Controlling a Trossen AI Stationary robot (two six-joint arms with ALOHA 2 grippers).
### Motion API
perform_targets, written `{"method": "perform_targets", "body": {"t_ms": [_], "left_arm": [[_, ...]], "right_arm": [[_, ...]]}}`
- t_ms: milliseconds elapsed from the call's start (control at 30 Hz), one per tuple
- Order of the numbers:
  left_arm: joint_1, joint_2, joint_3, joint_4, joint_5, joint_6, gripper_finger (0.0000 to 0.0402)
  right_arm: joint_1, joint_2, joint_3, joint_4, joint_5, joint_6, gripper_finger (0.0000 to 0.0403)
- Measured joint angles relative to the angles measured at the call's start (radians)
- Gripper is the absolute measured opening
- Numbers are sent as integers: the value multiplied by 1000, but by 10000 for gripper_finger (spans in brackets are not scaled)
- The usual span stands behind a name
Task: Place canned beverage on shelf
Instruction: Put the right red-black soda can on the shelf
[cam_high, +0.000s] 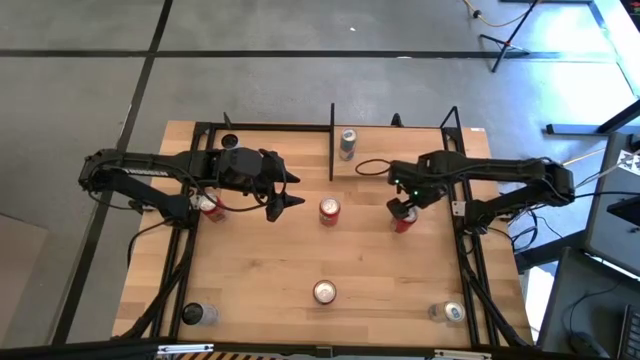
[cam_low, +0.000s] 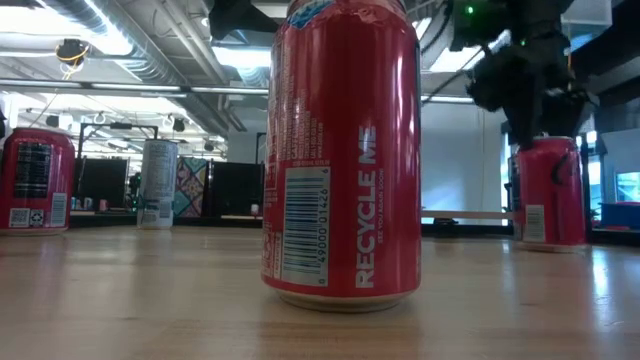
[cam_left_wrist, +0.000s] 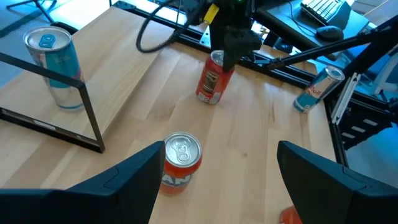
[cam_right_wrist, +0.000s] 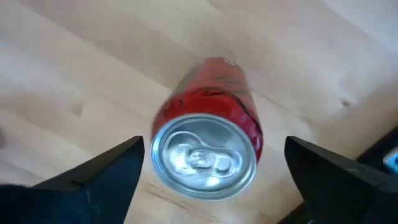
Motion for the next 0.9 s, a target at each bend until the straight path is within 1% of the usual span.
{"method": "perform_targets", "body": {"t_ms": [133,233,333,400,467,533,600,733,900], "left_arm": [[0,7,0,4,0,-8,299],[-12,35,0,23,5,-29,299],[-48,91,0,129,10,-30,299],[-73,139,0,248,13,-17,299],[-90,189,7,328,13,-3,299],[-94,255,48,371,0,0,298],[-90,334,109,363,-6,2,297],[-77,518,255,371,9,51,294],[-74,748,409,380,10,81,293]], "right_arm": [[0,-1,76,-59,20,-110,385],[1,-19,146,-164,22,-245,382],[37,-84,165,-247,77,-315,377],[67,-147,133,-240,118,-310,374],[85,-196,82,-220,129,-281,374],[93,-233,31,-203,156,-228,374],[92,-247,-8,-216,190,-193,374],[92,-262,-66,-206,238,-175,374],[92,-252,-147,-92,210,-184,374]]}}
